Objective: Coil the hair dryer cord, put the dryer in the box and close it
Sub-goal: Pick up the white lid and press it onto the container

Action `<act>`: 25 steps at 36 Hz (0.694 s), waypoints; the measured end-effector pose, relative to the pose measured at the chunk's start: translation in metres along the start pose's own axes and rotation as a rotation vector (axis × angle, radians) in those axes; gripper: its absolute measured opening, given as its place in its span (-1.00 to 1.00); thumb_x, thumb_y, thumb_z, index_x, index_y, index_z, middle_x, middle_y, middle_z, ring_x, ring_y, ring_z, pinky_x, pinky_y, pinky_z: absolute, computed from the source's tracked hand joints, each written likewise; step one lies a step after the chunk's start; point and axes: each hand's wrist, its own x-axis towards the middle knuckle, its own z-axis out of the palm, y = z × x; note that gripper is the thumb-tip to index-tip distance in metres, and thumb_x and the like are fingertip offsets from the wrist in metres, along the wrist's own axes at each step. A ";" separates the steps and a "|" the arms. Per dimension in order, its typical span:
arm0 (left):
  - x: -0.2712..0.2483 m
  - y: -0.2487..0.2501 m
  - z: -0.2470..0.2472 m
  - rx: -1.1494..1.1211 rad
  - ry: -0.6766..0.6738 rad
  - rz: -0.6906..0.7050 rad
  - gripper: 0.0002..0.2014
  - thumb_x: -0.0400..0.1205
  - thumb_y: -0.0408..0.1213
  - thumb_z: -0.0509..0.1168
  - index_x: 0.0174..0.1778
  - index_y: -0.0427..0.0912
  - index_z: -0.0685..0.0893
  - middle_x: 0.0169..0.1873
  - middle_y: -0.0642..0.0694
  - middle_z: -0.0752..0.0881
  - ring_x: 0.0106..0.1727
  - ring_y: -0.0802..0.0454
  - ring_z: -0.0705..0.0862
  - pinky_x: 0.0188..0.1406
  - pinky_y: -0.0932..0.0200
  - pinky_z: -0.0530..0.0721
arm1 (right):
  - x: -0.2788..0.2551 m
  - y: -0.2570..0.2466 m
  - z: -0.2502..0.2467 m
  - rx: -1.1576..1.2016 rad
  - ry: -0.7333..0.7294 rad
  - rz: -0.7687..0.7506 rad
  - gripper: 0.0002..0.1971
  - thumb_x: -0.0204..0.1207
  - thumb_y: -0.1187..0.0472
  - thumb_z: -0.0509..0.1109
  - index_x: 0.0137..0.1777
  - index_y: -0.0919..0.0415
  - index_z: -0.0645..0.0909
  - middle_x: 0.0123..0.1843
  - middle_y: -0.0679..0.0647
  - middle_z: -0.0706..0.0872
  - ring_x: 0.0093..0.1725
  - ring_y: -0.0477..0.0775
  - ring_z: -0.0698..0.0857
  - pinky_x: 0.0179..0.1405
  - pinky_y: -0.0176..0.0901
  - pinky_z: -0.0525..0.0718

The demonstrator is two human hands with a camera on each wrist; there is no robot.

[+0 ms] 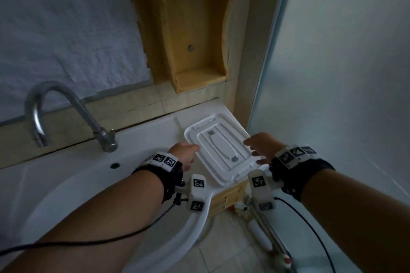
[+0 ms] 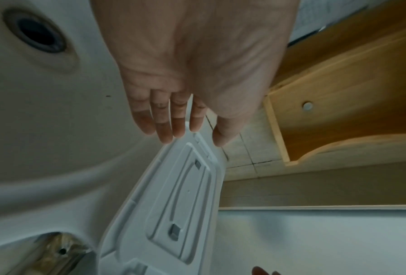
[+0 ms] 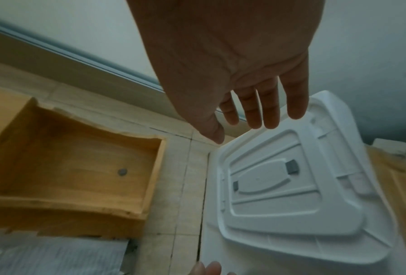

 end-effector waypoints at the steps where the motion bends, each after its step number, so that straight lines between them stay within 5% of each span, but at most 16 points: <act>1: 0.004 -0.001 0.005 0.003 0.001 -0.009 -0.85 0.63 -0.13 0.30 -0.22 -0.08 0.59 -0.19 -0.14 0.63 -0.03 -0.13 0.64 -0.08 0.07 0.63 | 0.006 0.005 -0.002 0.003 0.011 0.008 -0.79 0.56 0.19 0.36 0.08 0.34 0.57 -0.19 0.18 0.58 -0.29 0.09 0.58 -0.10 0.00 0.59; 4: 0.014 -0.008 0.016 0.009 0.000 -0.039 -0.84 0.61 -0.25 0.34 -0.27 -0.20 0.60 -0.29 -0.17 0.66 -0.05 -0.21 0.69 -0.15 0.08 0.62 | 0.019 0.020 -0.003 0.050 0.014 0.048 -0.83 0.56 0.22 0.35 0.05 0.32 0.56 -0.21 0.15 0.60 -0.28 0.08 0.61 -0.11 -0.05 0.62; 8: 0.029 -0.021 0.030 0.007 0.007 -0.077 -0.80 0.58 -0.30 0.37 -0.34 -0.31 0.64 -0.35 -0.22 0.73 0.04 -0.28 0.79 -0.14 0.06 0.65 | 0.038 0.042 -0.002 0.082 0.002 0.085 -0.89 0.53 0.21 0.37 -0.01 0.20 0.53 0.04 0.17 0.63 -0.05 0.14 0.65 -0.29 -0.12 0.62; 11: 0.032 -0.025 0.037 0.008 -0.005 -0.104 -0.78 0.59 -0.30 0.35 -0.33 -0.34 0.67 -0.31 -0.24 0.76 0.05 -0.28 0.79 -0.13 0.05 0.69 | 0.046 0.052 0.001 0.131 0.015 0.143 -0.89 0.58 0.26 0.34 -0.12 0.29 0.53 -0.20 0.16 0.65 -0.25 0.11 0.69 -0.43 -0.15 0.60; 15: 0.040 -0.034 0.047 0.038 -0.006 -0.133 -0.71 0.60 -0.23 0.35 -0.39 -0.34 0.70 -0.26 -0.27 0.81 -0.01 -0.27 0.81 0.14 -0.12 0.75 | 0.059 0.066 0.009 0.122 -0.023 0.168 -0.75 0.61 0.28 0.31 -0.32 0.22 0.45 -0.24 0.11 0.64 -0.09 0.18 0.73 -0.13 -0.03 0.72; 17: 0.049 -0.042 0.050 0.053 0.003 -0.140 -0.66 0.56 -0.20 0.37 -0.49 -0.31 0.73 -0.27 -0.30 0.84 -0.06 -0.28 0.82 0.16 -0.23 0.73 | 0.063 0.072 0.011 0.173 -0.003 0.201 -0.79 0.60 0.27 0.32 -0.27 0.30 0.50 -0.31 0.12 0.65 -0.16 0.20 0.77 -0.26 -0.14 0.71; 20: 0.066 -0.055 0.054 0.071 0.010 -0.141 -0.70 0.44 -0.15 0.37 -0.58 -0.17 0.79 -0.34 -0.25 0.84 -0.14 -0.23 0.84 0.13 -0.27 0.74 | 0.064 0.079 0.013 0.244 -0.005 0.218 -0.84 0.63 0.26 0.30 -0.01 0.40 0.47 -0.33 0.19 0.63 -0.52 0.10 0.70 -0.74 -0.37 0.53; 25: 0.073 -0.061 0.059 0.053 -0.014 -0.151 -0.78 0.40 -0.27 0.38 -0.54 -0.28 0.75 -0.35 -0.28 0.84 -0.15 -0.24 0.85 0.12 -0.35 0.72 | 0.067 0.088 0.019 0.289 -0.033 0.214 -0.71 0.65 0.21 0.29 0.21 0.43 0.45 -0.31 0.24 0.66 -0.49 0.11 0.69 -0.81 -0.36 0.53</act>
